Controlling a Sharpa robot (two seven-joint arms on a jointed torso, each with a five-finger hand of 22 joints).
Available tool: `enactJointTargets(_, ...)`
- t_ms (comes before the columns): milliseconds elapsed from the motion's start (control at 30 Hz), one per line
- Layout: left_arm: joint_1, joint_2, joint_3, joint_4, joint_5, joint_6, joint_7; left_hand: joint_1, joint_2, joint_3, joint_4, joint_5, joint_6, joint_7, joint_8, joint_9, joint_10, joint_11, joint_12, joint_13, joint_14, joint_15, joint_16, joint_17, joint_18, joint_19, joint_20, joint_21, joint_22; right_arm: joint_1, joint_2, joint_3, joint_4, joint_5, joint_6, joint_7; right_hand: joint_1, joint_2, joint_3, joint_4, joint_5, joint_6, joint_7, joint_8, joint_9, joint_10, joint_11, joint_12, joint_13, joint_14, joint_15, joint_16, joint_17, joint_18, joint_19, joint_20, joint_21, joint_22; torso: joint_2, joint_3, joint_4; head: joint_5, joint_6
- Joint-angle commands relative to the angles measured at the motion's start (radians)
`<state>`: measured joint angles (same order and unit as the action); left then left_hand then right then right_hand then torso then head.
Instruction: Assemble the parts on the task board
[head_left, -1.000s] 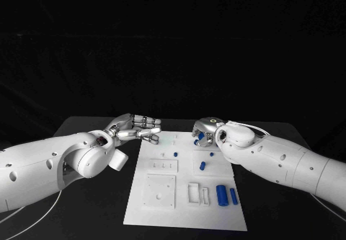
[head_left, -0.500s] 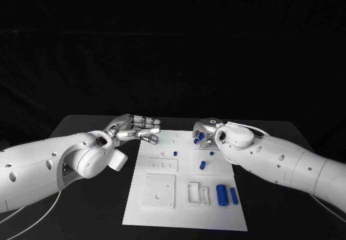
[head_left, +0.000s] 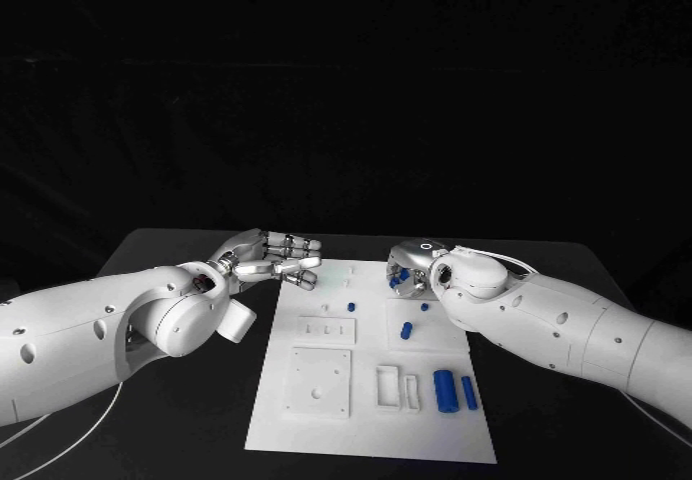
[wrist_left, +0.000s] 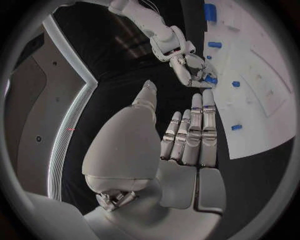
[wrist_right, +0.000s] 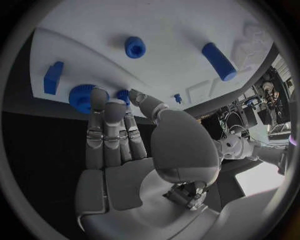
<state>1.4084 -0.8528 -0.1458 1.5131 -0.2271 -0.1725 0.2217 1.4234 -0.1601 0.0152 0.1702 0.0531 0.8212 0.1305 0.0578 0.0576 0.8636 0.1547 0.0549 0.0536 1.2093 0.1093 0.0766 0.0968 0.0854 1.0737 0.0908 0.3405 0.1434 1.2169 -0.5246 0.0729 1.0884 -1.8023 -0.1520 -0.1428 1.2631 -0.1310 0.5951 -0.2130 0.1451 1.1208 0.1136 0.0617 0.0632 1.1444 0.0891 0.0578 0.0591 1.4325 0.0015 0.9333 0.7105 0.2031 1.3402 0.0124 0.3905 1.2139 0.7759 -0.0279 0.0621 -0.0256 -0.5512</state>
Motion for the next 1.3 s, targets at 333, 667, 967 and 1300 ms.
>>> enactJointTargets(333,0.002,0.003,0.001,-0.001,0.0,0.009,0.001,0.0,0.007,0.0,-0.009,-0.004,-0.01,0.004,-0.001,-0.001,-0.016,0.0,0.0,0.001,-0.009,0.001,0.005,0.002,0.017,-0.011,-0.001,0.003,0.001,-0.001,0.0,0.0,0.003,-0.02,-0.023,-0.01,0.009,0.04,0.048,0.006,-0.085,0.069,-0.009,0.003,0.008,0.099,-0.027,0.001,0.002,-0.005,-0.021,0.003,0.002,0.005,0.005,-0.014,-0.012,0.04,0.004,-0.0012,-0.0003,-0.002,0.0)
enactJointTargets(667,0.002,0.003,0.001,0.0,0.001,0.009,-0.002,0.001,0.009,0.001,-0.01,-0.004,-0.011,0.006,-0.001,-0.001,-0.02,-0.001,0.0,0.001,-0.009,0.001,0.005,0.002,0.017,-0.011,-0.001,0.004,0.001,-0.001,-0.005,0.0,0.028,-0.032,-0.117,-0.031,0.016,0.05,0.054,0.0,-0.093,0.104,-0.018,0.003,0.01,0.141,-0.04,0.0,0.002,-0.002,-0.032,-0.003,0.008,-0.016,0.012,-0.037,-0.031,0.073,0.005,-0.0017,-0.0008,0.003,0.007)
enactJointTargets(967,0.003,0.001,0.001,-0.001,0.003,-0.01,-0.002,0.011,0.006,0.004,-0.016,-0.004,-0.012,0.004,-0.001,-0.002,-0.061,-0.002,-0.002,-0.001,-0.009,0.0,0.005,0.002,0.017,-0.012,-0.001,0.006,0.001,-0.001,-0.009,0.0,0.072,-0.069,-0.197,-0.092,0.022,0.045,0.052,0.0,-0.096,0.111,-0.02,0.002,0.008,0.143,-0.041,0.001,0.002,-0.001,-0.033,-0.003,0.019,-0.022,0.02,-0.042,-0.052,0.107,0.007,-0.0007,-0.0002,0.011,0.017)
enactJointTargets(1300,0.003,0.006,0.001,-0.004,0.003,-0.016,0.0,0.015,0.005,0.004,-0.014,-0.003,-0.011,0.005,-0.001,-0.001,-0.063,-0.003,-0.002,-0.001,-0.009,-0.001,0.006,0.003,0.017,-0.013,-0.002,0.008,0.001,0.0,0.035,0.001,0.047,-0.088,-0.235,-0.13,0.022,0.038,0.06,0.0,-0.095,0.117,-0.021,0.002,0.007,0.146,-0.042,0.0,0.002,0.002,-0.033,-0.01,0.015,-0.019,0.018,-0.039,-0.056,0.115,0.008,-0.0036,0.0022,0.015,0.025)
